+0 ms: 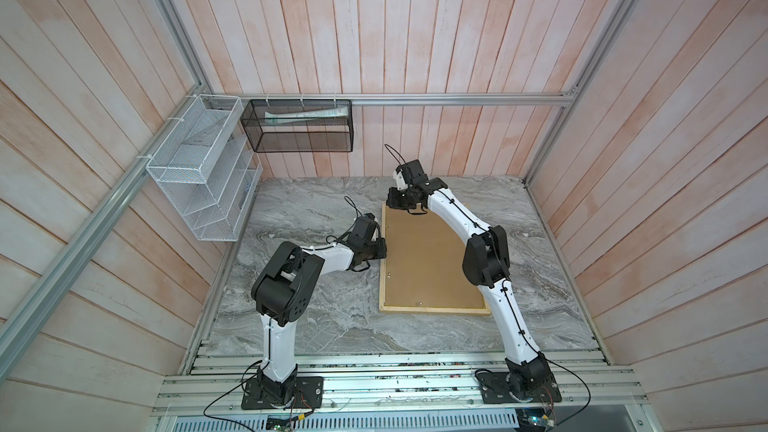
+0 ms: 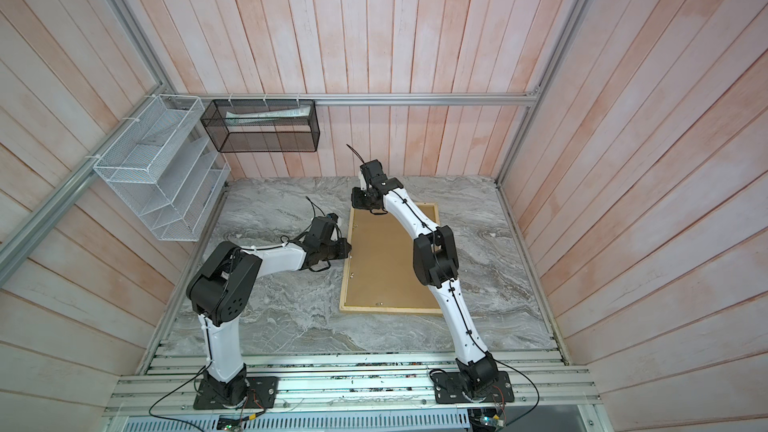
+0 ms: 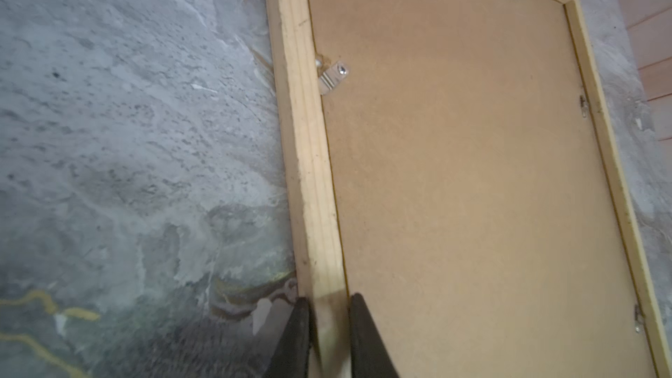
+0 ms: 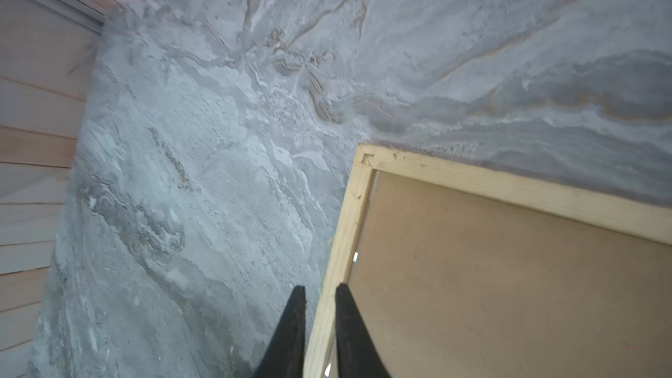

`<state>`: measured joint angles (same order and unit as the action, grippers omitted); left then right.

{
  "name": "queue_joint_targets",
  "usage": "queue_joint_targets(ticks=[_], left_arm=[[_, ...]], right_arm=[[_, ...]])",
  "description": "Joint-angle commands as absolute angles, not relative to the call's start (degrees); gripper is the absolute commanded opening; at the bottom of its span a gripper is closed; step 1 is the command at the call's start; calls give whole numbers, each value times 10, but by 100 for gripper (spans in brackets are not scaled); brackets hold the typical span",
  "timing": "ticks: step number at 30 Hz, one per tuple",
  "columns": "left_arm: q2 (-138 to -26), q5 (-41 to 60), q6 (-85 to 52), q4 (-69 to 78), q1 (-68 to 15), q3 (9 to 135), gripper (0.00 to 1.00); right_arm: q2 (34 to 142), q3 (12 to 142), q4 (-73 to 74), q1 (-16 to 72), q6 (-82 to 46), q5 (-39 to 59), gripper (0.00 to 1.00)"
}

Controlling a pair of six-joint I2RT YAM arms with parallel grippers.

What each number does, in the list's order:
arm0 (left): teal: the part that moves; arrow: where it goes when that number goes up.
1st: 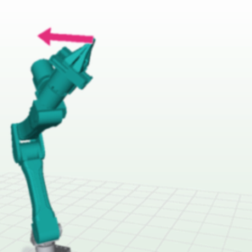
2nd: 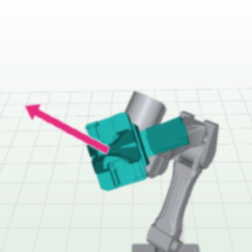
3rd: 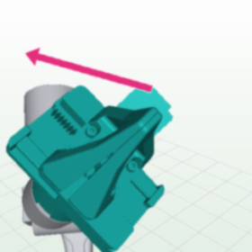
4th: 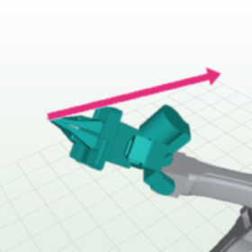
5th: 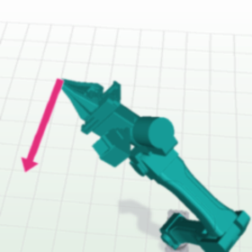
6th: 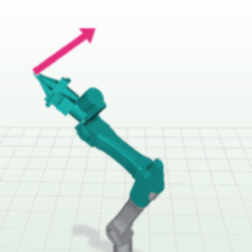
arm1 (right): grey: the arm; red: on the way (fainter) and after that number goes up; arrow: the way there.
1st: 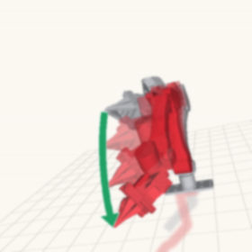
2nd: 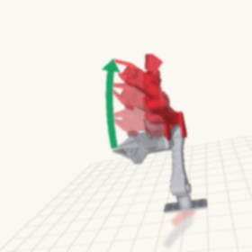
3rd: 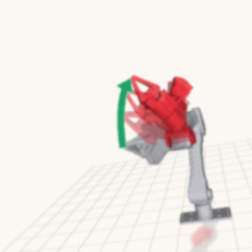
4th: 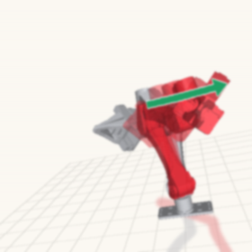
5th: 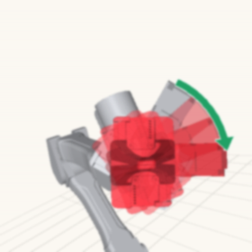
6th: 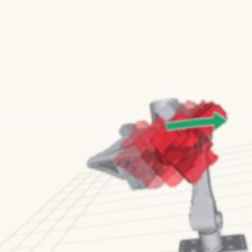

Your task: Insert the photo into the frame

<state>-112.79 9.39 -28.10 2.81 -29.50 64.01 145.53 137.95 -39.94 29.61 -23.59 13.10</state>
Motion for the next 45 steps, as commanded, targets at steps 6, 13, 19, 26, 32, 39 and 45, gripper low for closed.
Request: queue_joint_targets(ticks=[6,13,19,26,32,39,45], left_arm=[[-1094,105,-327,-9,-314,605,18],[-1089,96,-334,-7,-320,596,18],[-1097,95,-329,-13,-321,604,19],[-1100,88,-327,-18,-322,609,21],[-1099,83,-320,-23,-322,617,25],[-1102,76,-313,-24,-321,627,28],[-1110,67,-306,-23,-321,643,28]], right_arm=[[1418,1275,-435,318,-165,75,16],[1418,1263,-444,333,-148,52,18],[1424,1266,-444,338,-138,53,19],[1435,1283,-445,338,-142,31,20],[1458,1317,-462,338,-135,31,20],[1461,1321,-459,338,-133,45,20],[1469,1322,-460,338,-131,52,20]])
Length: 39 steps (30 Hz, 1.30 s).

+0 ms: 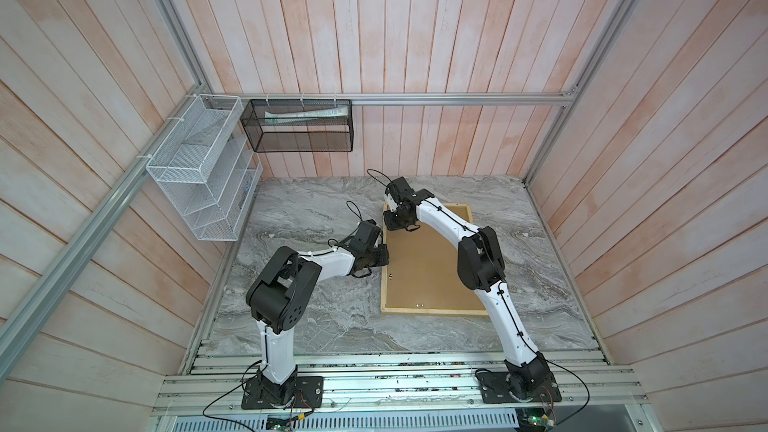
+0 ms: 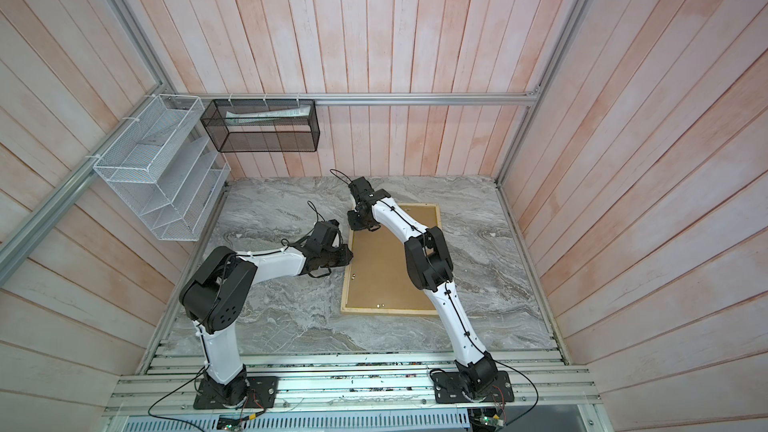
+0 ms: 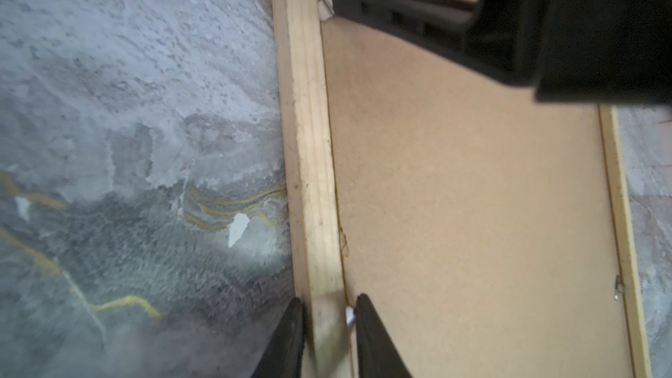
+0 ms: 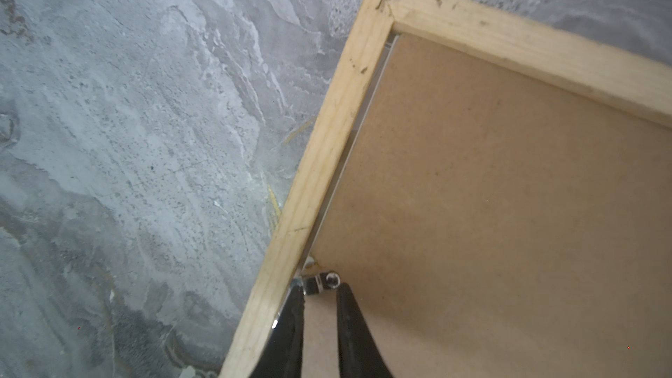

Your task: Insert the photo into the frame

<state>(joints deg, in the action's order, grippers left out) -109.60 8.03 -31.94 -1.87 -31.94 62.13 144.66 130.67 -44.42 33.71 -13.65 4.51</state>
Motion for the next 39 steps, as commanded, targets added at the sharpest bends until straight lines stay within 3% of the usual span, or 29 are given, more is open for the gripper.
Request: queue_joint_targets(ticks=[1,15,29,35,39], left_arm=[[-1112,66,-303,-24,-321,647,28],[-1142,56,-299,-23,-321,671,28],[-1148,47,-299,-32,-317,683,28],[-1149,30,-302,-39,-315,691,37],[-1154,28,-299,-34,-310,694,39]], right_arm=[[1470,1322,-460,338,-131,53,20],[1500,1328,-485,342,-131,29,20],[1561,1355,-580,377,-96,-112,20],[1562,1352,-576,383,-83,-142,20],[1555,1329,-546,383,-48,-97,20]])
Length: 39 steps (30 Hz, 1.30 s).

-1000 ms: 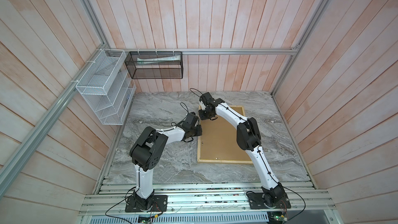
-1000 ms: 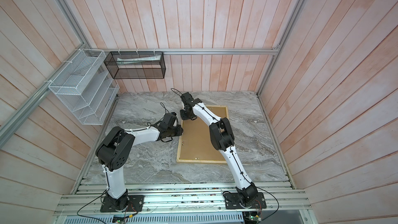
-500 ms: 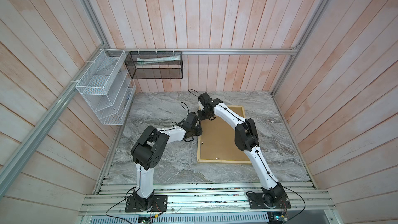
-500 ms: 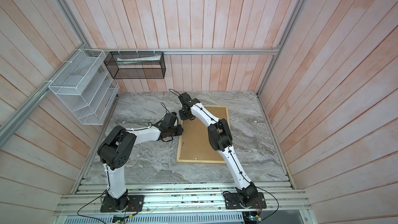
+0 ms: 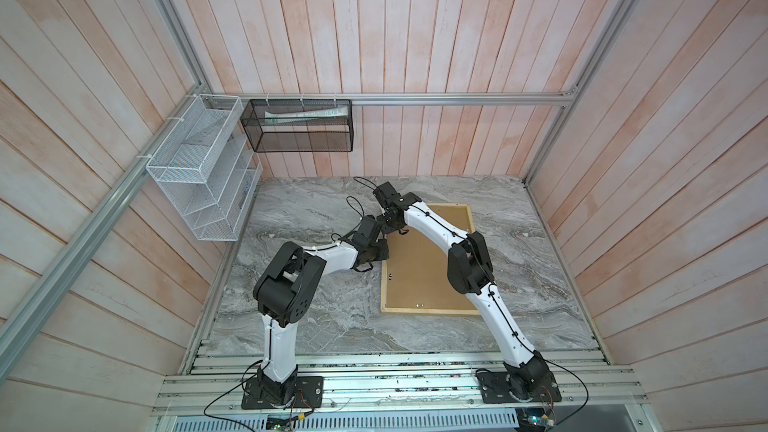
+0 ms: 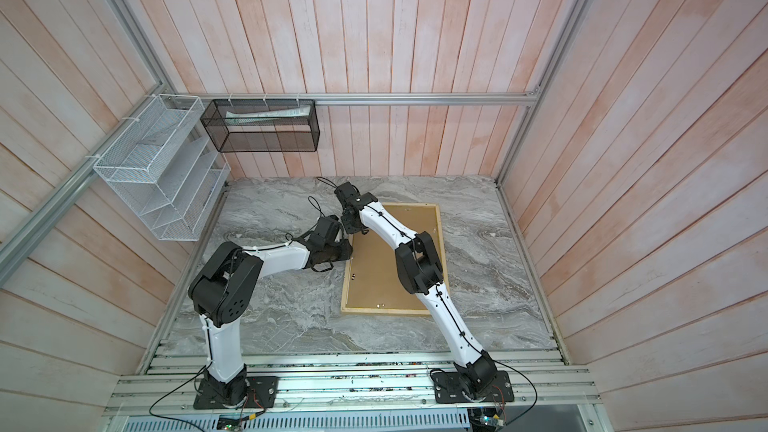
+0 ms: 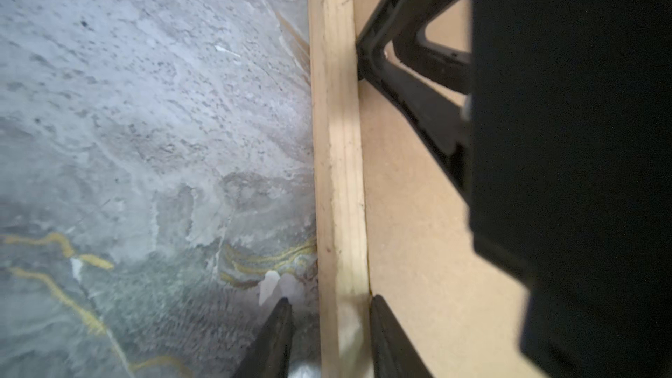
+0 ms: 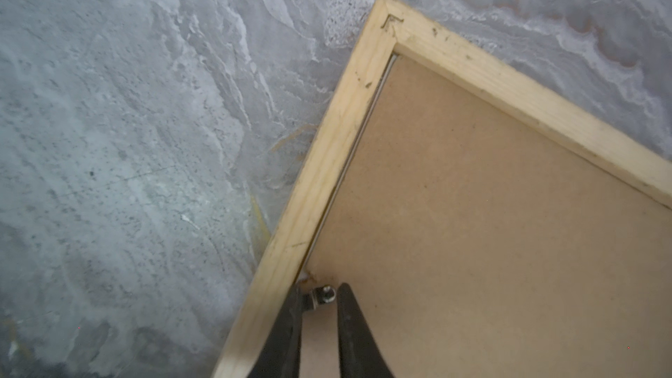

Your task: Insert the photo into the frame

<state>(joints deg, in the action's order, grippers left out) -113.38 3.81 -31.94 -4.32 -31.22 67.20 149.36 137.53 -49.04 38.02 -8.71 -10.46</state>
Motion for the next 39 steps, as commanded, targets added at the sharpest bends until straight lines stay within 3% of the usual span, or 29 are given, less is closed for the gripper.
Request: queue_joint_targets(ticks=[1,11,20,34,39], left_arm=[[-1156,29,-297,-30,-309,695,39],[-1182,50,-287,-16,-302,727,40],[-1196,57,-286,-15,-301,744,37],[-1208,92,-295,-3,-301,757,31],[-1214,96,-298,-5,-301,757,28]], right_arm=[[1558,1330,-545,383,-45,-89,20],[1596,1343,-593,385,-64,-59,20],[1631,1367,-650,388,-111,-156,18],[1538,1278,-532,365,-84,120,15],[1525,1255,-497,347,-116,161,10]])
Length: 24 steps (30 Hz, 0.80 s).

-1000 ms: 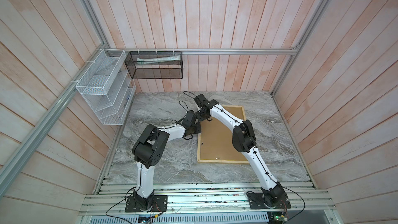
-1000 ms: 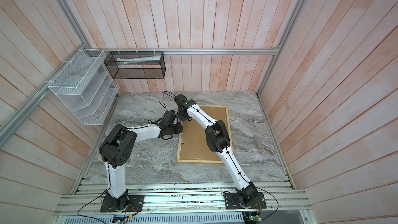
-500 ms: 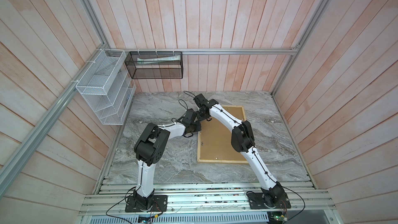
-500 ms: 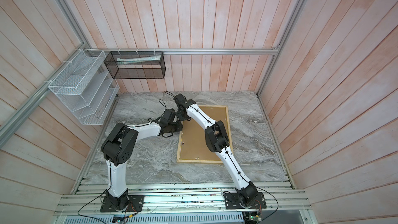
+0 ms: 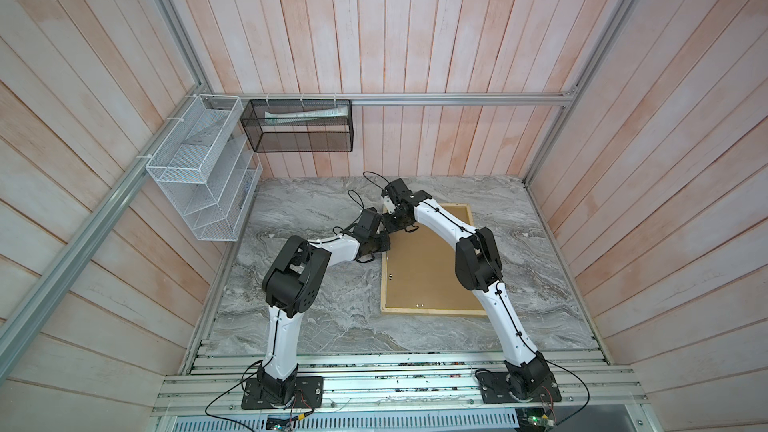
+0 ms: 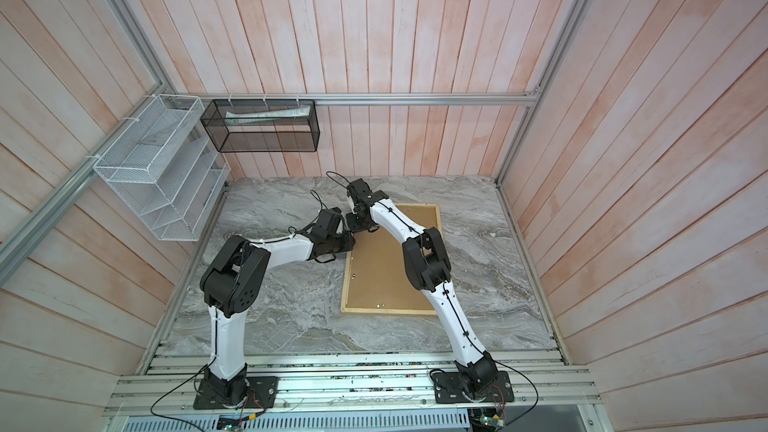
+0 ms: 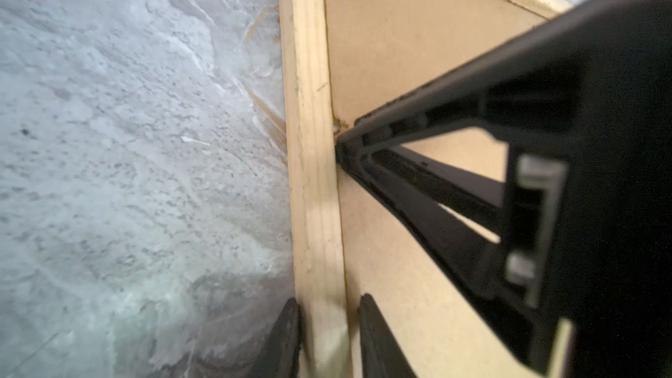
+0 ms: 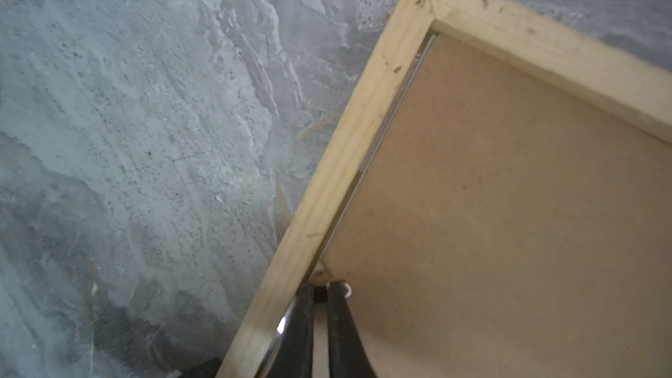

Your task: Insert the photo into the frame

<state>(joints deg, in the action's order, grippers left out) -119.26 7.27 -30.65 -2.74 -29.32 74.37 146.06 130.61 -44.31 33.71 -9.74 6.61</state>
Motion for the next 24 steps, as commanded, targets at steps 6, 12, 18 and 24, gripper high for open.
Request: queue_joint_targets(ticks=[6,12,18,24], left_arm=[[-1208,71,-305,-20,-301,748,24],[-1205,76,-304,-19,-301,738,23],[-1204,93,-313,-5,-306,727,22],[-1197,91,-322,5,-311,704,22]], right_arm=[[1521,1243,-474,339,-139,148,10],[1521,1225,-439,338,-166,179,8],[1489,1146,-297,330,-295,255,6],[1450,1056,-165,325,-398,281,5]])
